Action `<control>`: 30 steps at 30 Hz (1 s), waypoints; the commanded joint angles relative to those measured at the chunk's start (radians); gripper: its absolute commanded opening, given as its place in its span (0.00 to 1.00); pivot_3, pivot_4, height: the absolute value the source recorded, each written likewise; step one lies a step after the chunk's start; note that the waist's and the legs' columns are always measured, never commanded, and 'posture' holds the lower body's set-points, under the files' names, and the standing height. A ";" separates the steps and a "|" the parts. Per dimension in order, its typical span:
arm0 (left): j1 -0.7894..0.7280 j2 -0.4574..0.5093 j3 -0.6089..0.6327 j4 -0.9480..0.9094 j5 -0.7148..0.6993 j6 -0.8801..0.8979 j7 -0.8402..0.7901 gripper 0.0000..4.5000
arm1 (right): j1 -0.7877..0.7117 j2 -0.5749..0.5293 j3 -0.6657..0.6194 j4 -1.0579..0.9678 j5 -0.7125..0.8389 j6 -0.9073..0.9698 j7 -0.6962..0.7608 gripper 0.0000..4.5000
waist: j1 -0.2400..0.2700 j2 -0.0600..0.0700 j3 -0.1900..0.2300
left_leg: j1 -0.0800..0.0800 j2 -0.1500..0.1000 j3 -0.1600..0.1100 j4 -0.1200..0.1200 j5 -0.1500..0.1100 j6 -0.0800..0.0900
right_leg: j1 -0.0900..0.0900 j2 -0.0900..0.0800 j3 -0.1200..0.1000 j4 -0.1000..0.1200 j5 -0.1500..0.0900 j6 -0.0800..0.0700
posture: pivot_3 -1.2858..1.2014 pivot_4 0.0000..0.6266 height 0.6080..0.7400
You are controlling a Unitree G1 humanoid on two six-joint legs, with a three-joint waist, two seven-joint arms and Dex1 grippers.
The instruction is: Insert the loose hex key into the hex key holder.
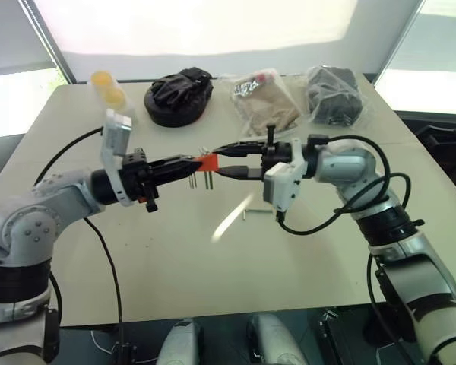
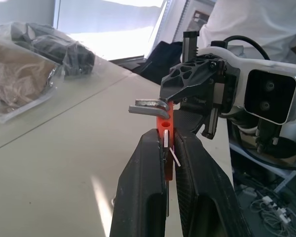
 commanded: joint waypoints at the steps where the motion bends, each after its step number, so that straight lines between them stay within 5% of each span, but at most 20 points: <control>1: -0.007 -0.003 0.008 -0.031 0.006 -0.005 0.009 0.01 | -0.015 0.020 -0.015 -0.060 0.028 -0.004 -0.003 0.22 | 0.000 0.000 0.000 | 0.000 0.000 0.000 0.000 0.000 0.000 | 0.000 0.000 0.000 0.000 0.000 0.000 | 0.52 0.24 1.00; 2: -0.007 -0.002 0.009 -0.031 0.006 -0.004 0.008 0.01 | -0.015 0.021 -0.015 -0.060 0.027 -0.003 -0.003 0.22 | 0.000 0.000 0.000 | 0.000 0.000 0.000 0.000 0.000 0.000 | 0.000 0.000 0.000 0.000 0.000 0.000 | 0.52 0.24 1.00; 9: 0.009 0.010 0.032 -0.048 0.001 -0.002 0.015 0.00 | -0.002 0.019 -0.017 -0.061 0.025 0.005 0.010 1.00 | 0.000 0.000 0.000 | 0.000 0.000 0.000 0.000 0.000 0.000 | 0.000 0.000 0.000 0.000 0.000 0.000 | 0.52 0.24 1.00; 15: 0.087 0.061 0.112 -0.107 0.022 -0.024 0.028 0.00 | 0.042 0.000 -0.041 -0.048 0.091 0.287 0.056 1.00 | 0.000 0.000 0.000 | 0.000 0.000 0.000 0.000 0.000 0.000 | 0.000 0.000 0.000 0.000 0.000 0.000 | 0.52 0.24 1.00; 20: 0.166 0.098 0.201 -0.167 0.023 -0.041 0.059 0.00 | 0.014 0.013 -0.089 -0.037 0.302 0.856 0.126 1.00 | 0.002 0.000 0.000 | 0.000 0.000 0.000 0.000 0.000 0.000 | 0.000 -0.001 0.000 0.000 0.000 0.000 | 0.52 0.24 1.00; 24: 0.224 0.097 0.235 -0.213 0.010 -0.043 0.081 0.00 | -0.054 -0.033 -0.025 0.049 0.304 1.135 0.270 1.00 | 0.001 0.000 0.000 | 0.000 0.000 -0.001 0.000 0.000 0.000 | 0.000 -0.001 0.000 -0.001 0.000 0.000 | 0.52 0.24 1.00; 30: 0.285 0.095 0.263 -0.253 0.015 -0.056 0.105 0.00 | -0.081 -0.076 0.138 0.159 0.128 1.156 0.379 1.00 | 0.003 0.000 0.000 | 0.000 0.000 -0.001 0.000 -0.001 0.001 | 0.001 -0.001 -0.001 -0.002 0.000 0.000 | 0.52 0.24 1.00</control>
